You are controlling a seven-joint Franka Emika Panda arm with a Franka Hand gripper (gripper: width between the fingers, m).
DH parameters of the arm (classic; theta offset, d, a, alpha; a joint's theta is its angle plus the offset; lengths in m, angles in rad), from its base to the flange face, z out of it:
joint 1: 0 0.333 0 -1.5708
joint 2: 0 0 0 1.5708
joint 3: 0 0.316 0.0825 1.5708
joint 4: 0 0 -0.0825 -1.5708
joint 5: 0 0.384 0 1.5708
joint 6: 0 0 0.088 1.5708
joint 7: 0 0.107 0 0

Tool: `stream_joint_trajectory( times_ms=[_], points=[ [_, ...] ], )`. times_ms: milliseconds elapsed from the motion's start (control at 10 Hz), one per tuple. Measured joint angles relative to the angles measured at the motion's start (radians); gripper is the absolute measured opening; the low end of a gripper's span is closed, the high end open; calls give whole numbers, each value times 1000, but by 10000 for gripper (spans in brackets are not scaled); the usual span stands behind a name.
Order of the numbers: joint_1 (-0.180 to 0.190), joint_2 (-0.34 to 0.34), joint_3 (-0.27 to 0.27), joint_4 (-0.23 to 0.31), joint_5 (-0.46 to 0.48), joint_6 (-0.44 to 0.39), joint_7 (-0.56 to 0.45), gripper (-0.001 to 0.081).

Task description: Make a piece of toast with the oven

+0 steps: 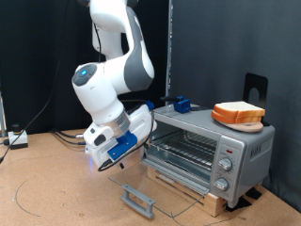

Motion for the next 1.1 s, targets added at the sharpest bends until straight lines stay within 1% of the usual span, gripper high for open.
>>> stream_joint_trajectory(
  times_ms=[300,400,500,600,700,800,900,1000,1100],
  points=[
    [0,-105,1,-15,-81,-21,21,807],
    [-2,-141,1,-19,-111,-32,48,807],
    [-4,-180,1,-43,-129,-35,69,807],
    [-4,-177,1,-42,-129,-35,68,807],
    [5,-179,2,-41,-86,-33,-6,807],
    [21,-195,3,-38,-28,-50,-112,807],
    [35,-218,3,-34,12,-84,-206,807],
    [47,-242,3,-31,32,-123,-302,807],
    [59,-269,5,-28,21,-166,-394,807]
  ],
)
